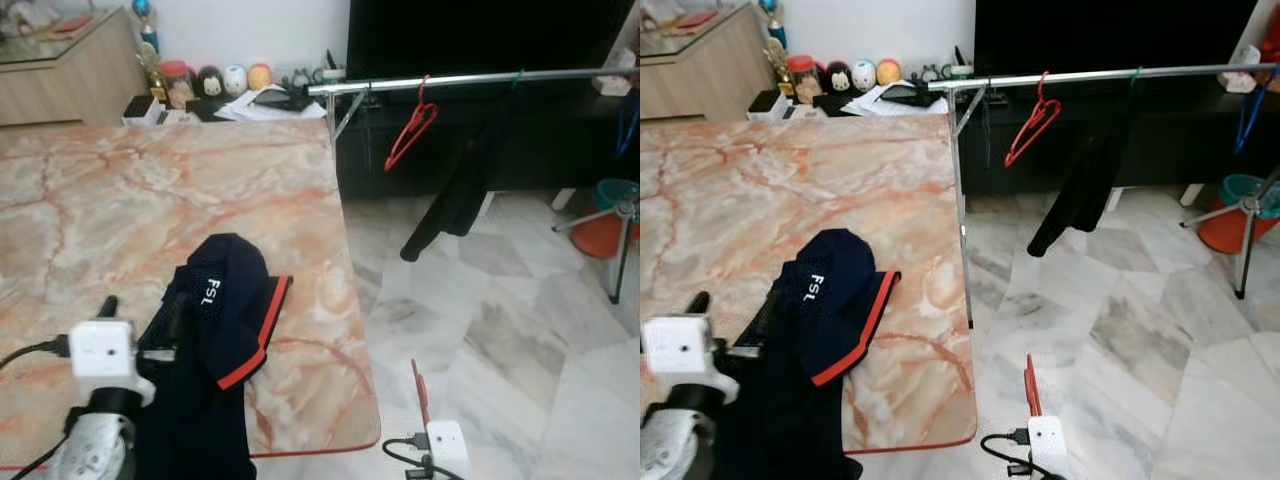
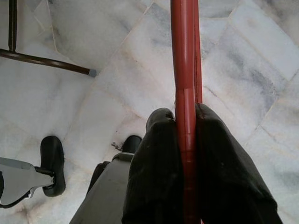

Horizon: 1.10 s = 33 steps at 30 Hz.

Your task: Hang hanger

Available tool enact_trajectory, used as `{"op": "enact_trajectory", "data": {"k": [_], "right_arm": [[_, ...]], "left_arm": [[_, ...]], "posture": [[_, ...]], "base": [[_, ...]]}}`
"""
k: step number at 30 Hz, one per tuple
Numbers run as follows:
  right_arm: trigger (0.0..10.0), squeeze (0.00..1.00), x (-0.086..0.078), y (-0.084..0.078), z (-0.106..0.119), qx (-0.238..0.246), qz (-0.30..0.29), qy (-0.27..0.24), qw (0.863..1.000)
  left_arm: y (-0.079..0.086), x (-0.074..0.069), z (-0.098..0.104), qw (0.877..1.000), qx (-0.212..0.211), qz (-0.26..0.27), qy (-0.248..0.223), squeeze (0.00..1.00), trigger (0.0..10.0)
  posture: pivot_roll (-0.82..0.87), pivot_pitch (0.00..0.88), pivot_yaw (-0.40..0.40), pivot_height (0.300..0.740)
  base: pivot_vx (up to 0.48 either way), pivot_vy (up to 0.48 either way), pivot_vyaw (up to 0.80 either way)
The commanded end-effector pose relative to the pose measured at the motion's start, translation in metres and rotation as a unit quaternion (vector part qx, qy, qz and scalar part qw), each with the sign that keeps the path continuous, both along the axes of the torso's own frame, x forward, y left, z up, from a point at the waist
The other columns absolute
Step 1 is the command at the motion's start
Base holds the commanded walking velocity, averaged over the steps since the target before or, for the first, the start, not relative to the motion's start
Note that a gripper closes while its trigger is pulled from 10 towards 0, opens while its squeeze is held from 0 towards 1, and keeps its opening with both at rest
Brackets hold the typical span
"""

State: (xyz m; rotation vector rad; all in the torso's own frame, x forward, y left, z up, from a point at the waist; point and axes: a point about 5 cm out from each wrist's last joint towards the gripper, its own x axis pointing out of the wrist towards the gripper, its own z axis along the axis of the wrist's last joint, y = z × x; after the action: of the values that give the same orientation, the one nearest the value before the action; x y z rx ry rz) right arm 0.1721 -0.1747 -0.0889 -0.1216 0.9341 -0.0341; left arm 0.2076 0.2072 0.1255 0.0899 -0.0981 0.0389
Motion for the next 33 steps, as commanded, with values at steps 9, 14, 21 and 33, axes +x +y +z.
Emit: {"op": "enact_trajectory", "data": {"k": [9, 14, 21, 33], "right_arm": [[10.0, 0.0, -0.0002, 0.0035, -0.0005, 0.004, -0.005, 0.001, 1.0], [10.0, 0.0, -0.0003, 0.0037, -0.0005, 0.003, -0.008, -0.001, 1.0], [10.0, 0.0, 0.0007, 0.0055, 0.0001, 0.003, -0.011, -0.006, 1.0], [10.0, 0.0, -0.0012, 0.0045, -0.0008, 0.004, -0.015, -0.002, 1.0]], "left_arm": [[0.0039, 0.0033, -0.01, 1.0, 0.005, 0.001, 0.012, 0.0, 10.0], [0.0017, 0.0029, -0.0108, 1.0, 0.009, -0.004, 0.01, 0.0, 10.0], [-0.0024, 0.0044, -0.0113, 1.0, 0.005, -0.014, 0.008, 0.0, 10.0], [-0.0027, 0.0049, -0.0112, 1.0, 0.01, -0.026, 0.008, 0.0, 10.0]], "posture": [[0.04, 0.018, 0.023, 0.74], [0.04, 0.018, 0.023, 0.74], [0.04, 0.007, 0.032, 0.74], [0.05, 0.0, 0.035, 0.74]], "base": [[0.0, 0.0, 0.0], [0.0, 0.0, 0.0], [-0.148, 0.0, 0.0], [-0.313, 0.0, 0.0]]}}
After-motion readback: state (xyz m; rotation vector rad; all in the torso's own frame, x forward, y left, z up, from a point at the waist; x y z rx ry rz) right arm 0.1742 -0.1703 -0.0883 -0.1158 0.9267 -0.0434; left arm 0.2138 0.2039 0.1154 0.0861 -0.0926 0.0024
